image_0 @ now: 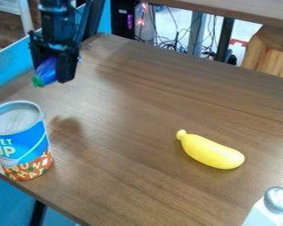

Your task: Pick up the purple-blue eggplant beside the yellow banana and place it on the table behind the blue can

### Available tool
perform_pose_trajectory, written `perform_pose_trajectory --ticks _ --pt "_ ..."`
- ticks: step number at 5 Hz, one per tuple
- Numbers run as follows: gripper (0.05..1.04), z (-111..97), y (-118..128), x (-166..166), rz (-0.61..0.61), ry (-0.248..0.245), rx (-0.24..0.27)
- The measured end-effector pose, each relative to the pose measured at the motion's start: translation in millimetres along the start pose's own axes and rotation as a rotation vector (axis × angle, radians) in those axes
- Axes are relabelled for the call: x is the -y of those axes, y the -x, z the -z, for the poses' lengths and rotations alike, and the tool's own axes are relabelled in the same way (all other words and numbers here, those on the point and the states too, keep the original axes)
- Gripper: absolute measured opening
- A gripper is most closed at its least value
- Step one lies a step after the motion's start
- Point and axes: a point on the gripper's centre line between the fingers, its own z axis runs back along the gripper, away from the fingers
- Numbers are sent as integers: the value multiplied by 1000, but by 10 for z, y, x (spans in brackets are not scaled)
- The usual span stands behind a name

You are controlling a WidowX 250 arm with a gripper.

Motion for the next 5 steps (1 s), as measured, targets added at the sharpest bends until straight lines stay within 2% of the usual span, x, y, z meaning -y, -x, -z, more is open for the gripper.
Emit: perform_pose_trajectory --ticks 1,2,3,4,5 --pt "844 139 -43 -13 -3 3 -20" --pt "844 165 -97 -52 -17 -24 7" --pt "844 277 -88 -33 -10 -6 -10" --pt "844 318 -50 -79 -39 28 -5" --pt "884 328 -26 -137 -61 50 3"
